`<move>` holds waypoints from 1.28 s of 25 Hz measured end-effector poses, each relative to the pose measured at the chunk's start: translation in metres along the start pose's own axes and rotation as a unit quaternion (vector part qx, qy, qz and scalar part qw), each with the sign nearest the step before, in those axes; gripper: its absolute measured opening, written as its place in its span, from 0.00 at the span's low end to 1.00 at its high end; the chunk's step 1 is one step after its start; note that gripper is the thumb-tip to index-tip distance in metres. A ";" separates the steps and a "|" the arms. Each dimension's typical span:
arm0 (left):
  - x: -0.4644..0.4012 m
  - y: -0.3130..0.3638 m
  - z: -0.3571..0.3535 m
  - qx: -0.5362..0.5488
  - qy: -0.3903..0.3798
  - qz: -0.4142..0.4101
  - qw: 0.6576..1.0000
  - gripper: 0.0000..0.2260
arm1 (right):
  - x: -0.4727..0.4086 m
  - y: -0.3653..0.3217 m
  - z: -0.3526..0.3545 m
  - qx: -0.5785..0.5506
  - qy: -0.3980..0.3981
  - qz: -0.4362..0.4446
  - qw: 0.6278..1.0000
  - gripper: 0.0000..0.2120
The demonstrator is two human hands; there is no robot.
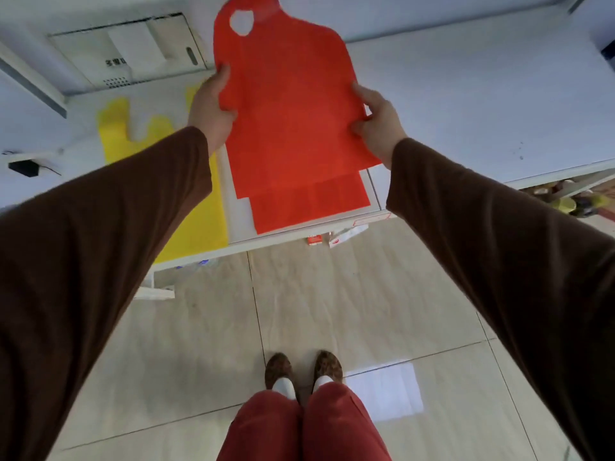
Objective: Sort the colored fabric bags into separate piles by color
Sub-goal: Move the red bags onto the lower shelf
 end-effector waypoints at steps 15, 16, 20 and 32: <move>0.031 -0.086 -0.080 -0.144 -0.063 0.020 0.987 0.32 | 0.009 0.100 -0.060 0.168 -0.028 0.024 0.985 0.29; 0.031 -0.085 -0.079 -0.150 -0.064 0.021 0.986 0.33 | 0.010 0.100 -0.060 0.174 -0.030 0.026 0.984 0.29; 0.047 -0.062 -0.064 -0.227 -0.051 0.001 0.973 0.31 | 0.026 0.082 -0.042 0.229 -0.012 0.023 0.973 0.26; 0.215 0.188 0.102 -0.131 -0.144 -0.158 0.968 0.17 | 0.203 -0.093 0.172 0.207 0.007 0.095 0.974 0.17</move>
Point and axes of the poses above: each hand's wrist, its own x-axis away from the middle knuckle, its own z-axis out of the back of the hand, y = z × x, the point moved 2 cm from there along -x, towards the middle knuckle, and after that the axes turned 14 degrees about y, right-handed, at the moved point
